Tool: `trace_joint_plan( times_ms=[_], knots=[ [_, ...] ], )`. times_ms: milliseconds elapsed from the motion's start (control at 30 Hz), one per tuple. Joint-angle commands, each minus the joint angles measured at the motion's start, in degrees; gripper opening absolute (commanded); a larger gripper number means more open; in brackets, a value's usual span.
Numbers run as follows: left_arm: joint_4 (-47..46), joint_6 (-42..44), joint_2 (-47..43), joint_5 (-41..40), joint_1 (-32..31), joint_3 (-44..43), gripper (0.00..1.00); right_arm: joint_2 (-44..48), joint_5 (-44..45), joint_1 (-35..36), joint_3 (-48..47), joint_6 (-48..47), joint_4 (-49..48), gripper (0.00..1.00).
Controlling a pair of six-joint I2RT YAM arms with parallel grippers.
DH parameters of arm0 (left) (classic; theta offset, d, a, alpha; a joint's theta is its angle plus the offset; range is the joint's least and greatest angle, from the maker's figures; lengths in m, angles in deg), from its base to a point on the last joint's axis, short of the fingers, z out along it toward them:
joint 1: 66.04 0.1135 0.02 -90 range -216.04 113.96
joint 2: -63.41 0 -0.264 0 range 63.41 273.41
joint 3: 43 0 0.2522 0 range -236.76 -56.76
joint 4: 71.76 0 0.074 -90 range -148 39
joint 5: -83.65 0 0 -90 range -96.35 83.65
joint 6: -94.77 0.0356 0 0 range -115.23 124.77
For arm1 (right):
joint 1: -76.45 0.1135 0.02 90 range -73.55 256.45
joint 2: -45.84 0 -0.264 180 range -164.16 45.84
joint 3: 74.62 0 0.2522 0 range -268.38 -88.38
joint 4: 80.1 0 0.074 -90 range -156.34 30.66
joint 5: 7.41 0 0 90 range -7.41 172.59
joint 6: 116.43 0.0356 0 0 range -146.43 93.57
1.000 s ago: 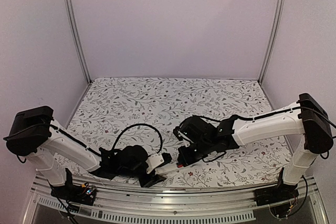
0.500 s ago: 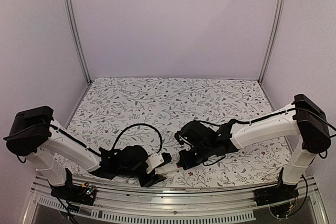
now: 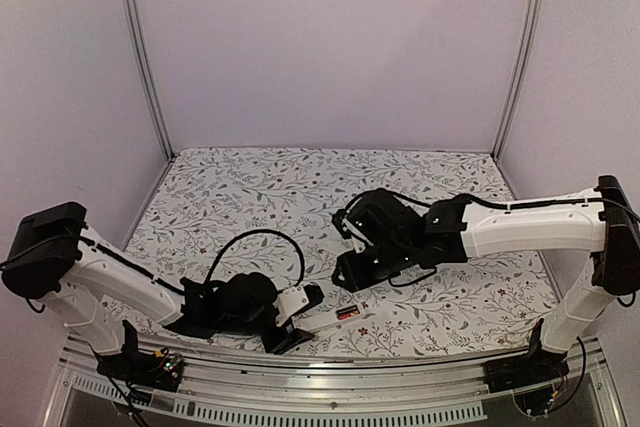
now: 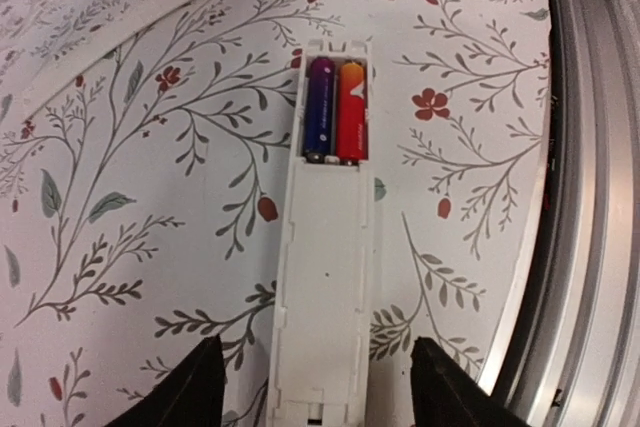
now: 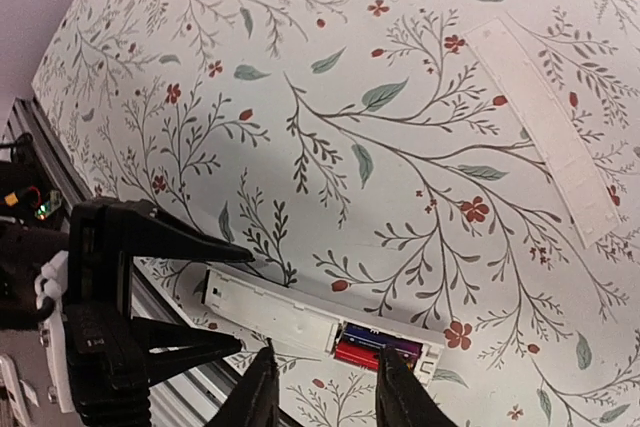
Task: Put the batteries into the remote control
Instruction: Press the battery in the battery compartment, then pick up the battery cover at the center of the board.
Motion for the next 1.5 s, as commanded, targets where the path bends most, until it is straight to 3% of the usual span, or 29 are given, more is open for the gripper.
trace_joint_plan(
  times_ms=[0, 100, 233, 400, 567, 733, 1000, 1233, 1367, 1467],
  knots=[
    [5.50, -0.53, -7.77, -4.65, 0.77, -3.24, 0.70, 4.43, 3.56, -4.66, -2.96, -4.20, 5.69, 0.49],
    [7.27, -0.07, -14.90, -4.79, 0.77, -3.37, 0.82, 4.99, 4.29, -7.92, -4.84, -8.19, 8.08, 0.69],
    [6.30, -2.66, -25.82, -8.15, 1.35, -0.43, 0.91, 3.37, 3.34, -13.15, -7.06, -13.42, 9.54, 0.80],
    [8.03, -8.61, -37.62, -18.11, 2.37, 2.74, 0.93, -2.62, 3.05, -16.85, -10.58, -19.47, 10.78, 0.80],
    [14.71, -14.96, -41.52, -25.59, 2.88, 3.53, 0.93, -10.29, 0.38, -17.86, -16.04, -26.48, 11.39, 0.79],
    [16.75, -18.18, -41.97, -28.69, 2.99, 4.76, 0.93, -18.13, -1.94, -18.06, -22.21, -30.10, 11.92, 0.64],
    [12.67, -18.66, -40.48, -30.03, 4.74, 7.88, 0.94, -28.18, -3.25, -18.06, -28.90, -30.78, 11.64, 0.67],
    [8.95, -20.54, -37.73, -29.20, 7.02, 9.20, 0.94, -34.46, -3.13, -17.82, -34.69, -30.19, 11.14, 0.36],
    [7.28, -20.82, -35.06, -30.03, 7.62, 9.63, 0.94, -35.33, -2.40, -16.92, -35.34, -29.89, 9.00, 0.24],
    [6.42, -20.50, -32.88, -29.51, 8.04, 9.66, 0.94, -36.07, -2.04, -16.53, -35.78, -29.98, 8.20, 0.22]
  ],
)
